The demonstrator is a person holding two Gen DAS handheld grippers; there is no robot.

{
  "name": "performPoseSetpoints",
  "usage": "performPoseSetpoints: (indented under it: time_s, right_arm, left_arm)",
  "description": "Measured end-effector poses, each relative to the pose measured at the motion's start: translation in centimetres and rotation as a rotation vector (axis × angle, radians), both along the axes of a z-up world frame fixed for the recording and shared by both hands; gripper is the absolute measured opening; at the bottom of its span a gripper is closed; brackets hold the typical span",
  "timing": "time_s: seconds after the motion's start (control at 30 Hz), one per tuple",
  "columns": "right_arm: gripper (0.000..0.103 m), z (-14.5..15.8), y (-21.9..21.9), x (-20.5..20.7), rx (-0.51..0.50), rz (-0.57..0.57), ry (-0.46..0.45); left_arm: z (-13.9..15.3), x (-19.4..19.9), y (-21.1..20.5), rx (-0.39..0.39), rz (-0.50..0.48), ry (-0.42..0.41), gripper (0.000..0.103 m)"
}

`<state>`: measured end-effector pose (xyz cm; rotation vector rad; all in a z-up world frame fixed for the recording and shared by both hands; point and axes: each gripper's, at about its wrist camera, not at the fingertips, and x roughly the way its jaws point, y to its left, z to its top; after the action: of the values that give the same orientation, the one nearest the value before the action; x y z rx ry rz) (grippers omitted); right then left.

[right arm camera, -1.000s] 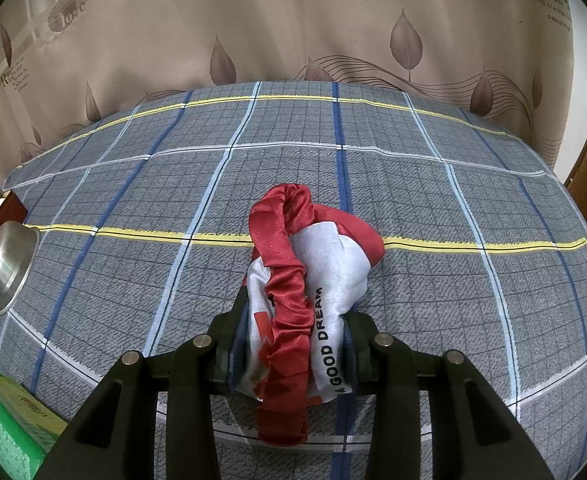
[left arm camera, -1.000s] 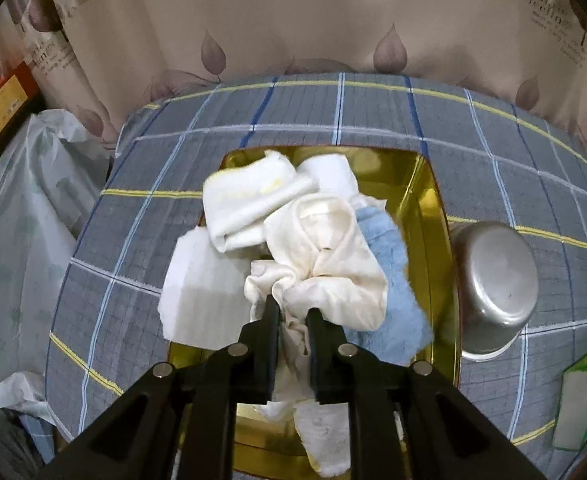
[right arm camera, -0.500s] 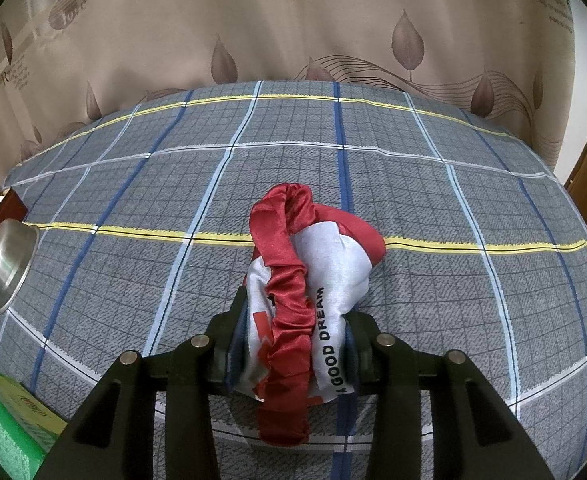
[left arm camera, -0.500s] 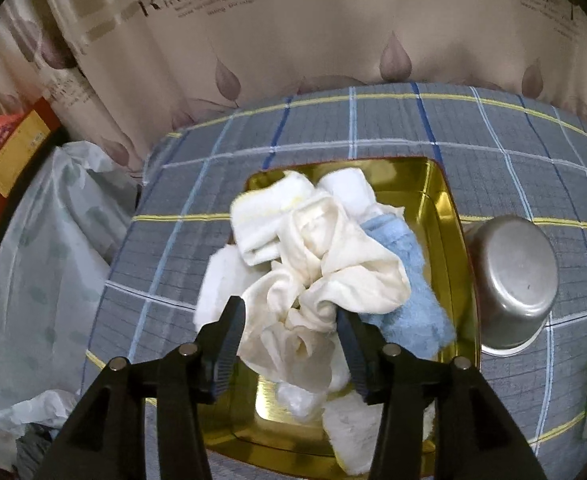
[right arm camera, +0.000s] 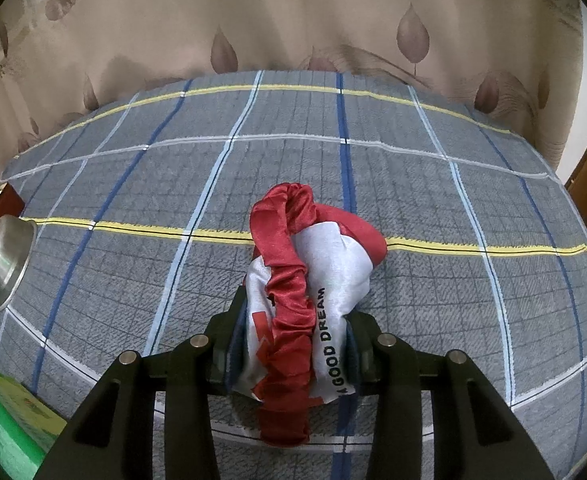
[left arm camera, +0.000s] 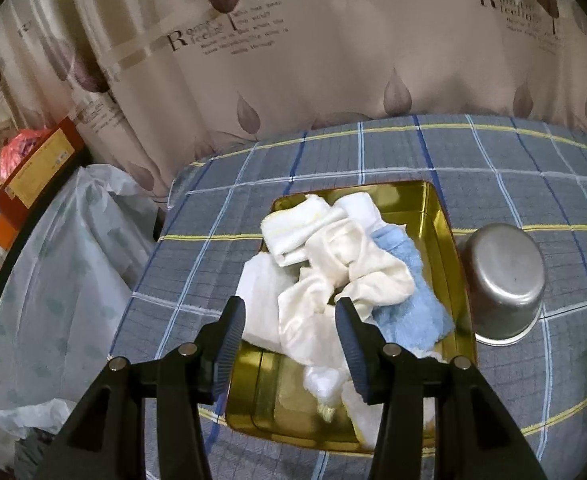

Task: Organize soft objects
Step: 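Carry the red-ribboned pouch over the gold tray with the right gripper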

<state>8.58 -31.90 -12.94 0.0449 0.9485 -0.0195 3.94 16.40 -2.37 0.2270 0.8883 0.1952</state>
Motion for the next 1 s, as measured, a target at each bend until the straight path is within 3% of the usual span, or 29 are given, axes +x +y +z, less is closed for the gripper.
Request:
performPoseSetpoints:
  time_s: [0.2,0.5,0.8,1.0]
  right_arm:
    - [0.036,0.2,0.4,0.6,-0.034,-0.017,0.061]
    - [0.025,1.4,1.0,1.2,-0.025,-0.05,0.098]
    - [0.025,4.2,2.9,0.8,-0.031,-0.03,0.065]
    - [0.025,7.8,7.1,-0.4,0.007,0.069,0.02]
  left_arm:
    - [0.5,-2.0,0.4,0.017,0.008,-0.053,0.048]
    - [0.7,-3.9,2.2,-0.087,0.046,-0.063,0.048]
    - [0.8,-5.4,3.5,-0.137,0.04,-0.079,0.048]
    - [0.6,-5.8,4.8,-0.143,0.081,-0.076,0.048]
